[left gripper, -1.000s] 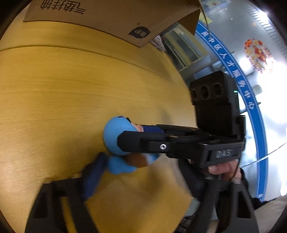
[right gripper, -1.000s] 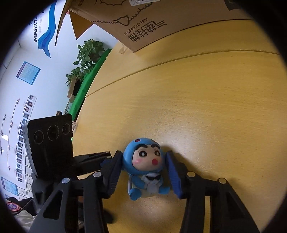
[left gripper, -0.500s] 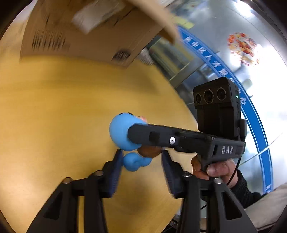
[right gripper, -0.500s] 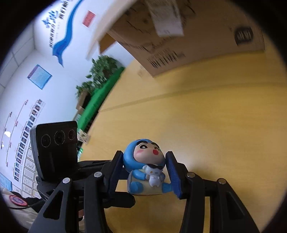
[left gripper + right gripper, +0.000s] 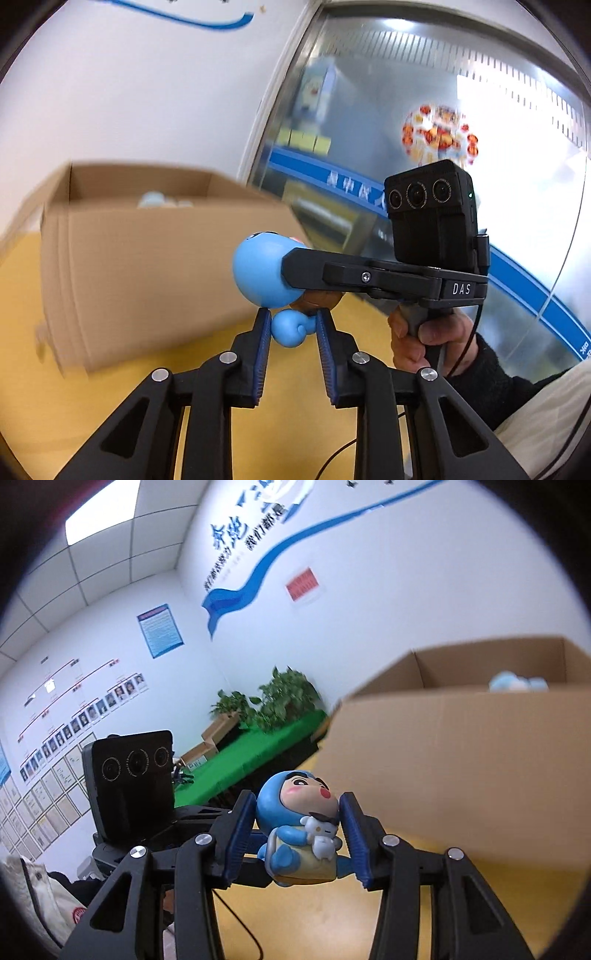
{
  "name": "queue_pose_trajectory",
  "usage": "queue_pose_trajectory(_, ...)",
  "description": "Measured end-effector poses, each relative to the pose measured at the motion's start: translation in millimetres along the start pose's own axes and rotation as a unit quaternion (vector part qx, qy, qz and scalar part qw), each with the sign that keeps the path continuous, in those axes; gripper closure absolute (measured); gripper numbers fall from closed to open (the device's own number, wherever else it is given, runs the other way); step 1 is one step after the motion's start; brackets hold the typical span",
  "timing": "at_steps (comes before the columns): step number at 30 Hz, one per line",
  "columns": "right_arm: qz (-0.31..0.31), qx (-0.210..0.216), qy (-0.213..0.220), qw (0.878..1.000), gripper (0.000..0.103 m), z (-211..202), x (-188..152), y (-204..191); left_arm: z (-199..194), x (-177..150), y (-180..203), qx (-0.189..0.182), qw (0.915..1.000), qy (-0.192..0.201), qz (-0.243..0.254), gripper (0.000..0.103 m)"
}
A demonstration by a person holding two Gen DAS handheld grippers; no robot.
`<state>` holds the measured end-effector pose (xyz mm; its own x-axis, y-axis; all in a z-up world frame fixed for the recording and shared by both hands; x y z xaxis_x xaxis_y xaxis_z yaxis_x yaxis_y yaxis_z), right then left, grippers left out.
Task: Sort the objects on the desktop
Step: 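Lift the blue-hooded figurine and carry it over the box, then open the right gripper to drop the figurine into the box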
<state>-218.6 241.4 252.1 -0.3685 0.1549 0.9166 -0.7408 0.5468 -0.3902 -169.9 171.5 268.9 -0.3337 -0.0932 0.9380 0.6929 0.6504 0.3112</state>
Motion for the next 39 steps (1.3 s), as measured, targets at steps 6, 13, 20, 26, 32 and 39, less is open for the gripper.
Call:
queue_pose_trajectory(6,-0.041,0.005,0.007,0.999,0.058,49,110,29,43,112,-49,0.013,0.9995,0.007,0.029,0.078)
queue_pose_trajectory(13,-0.038,-0.041,-0.028,0.998,0.059,129,189,111,130,196,-143,0.038,0.9981,-0.045,-0.021,0.078)
queue_pose_trajectory(20,0.006,-0.125,-0.094,0.988,0.058,189,187,230,239,192,-239,0.077,0.9822,-0.136,-0.104,0.081)
queue_pose_trajectory(26,0.045,-0.232,-0.199,0.951,0.058,216,136,328,322,140,-305,0.158,0.9441,-0.235,-0.169,0.093)
queue_pose_trajectory(32,0.074,-0.324,-0.254,0.908,0.059,215,93,390,360,69,-322,0.210,0.9119,-0.301,-0.183,0.093)
queue_pose_trajectory(39,0.073,-0.338,-0.330,0.878,0.058,209,43,410,359,43,-318,0.223,0.9025,-0.321,-0.182,0.090)
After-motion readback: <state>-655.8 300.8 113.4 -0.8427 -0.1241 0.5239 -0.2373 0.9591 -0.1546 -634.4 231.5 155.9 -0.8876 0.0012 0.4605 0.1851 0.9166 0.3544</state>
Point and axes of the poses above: each gripper's, at about its wrist camera, not at the fingertips, and z roughly the way its jaws point, y to its right, x to its top, the point moved 5 cm from there along z, roughly the way its jaws point, and after that the axes turned 14 degrees about y, right-handed, at the moved point
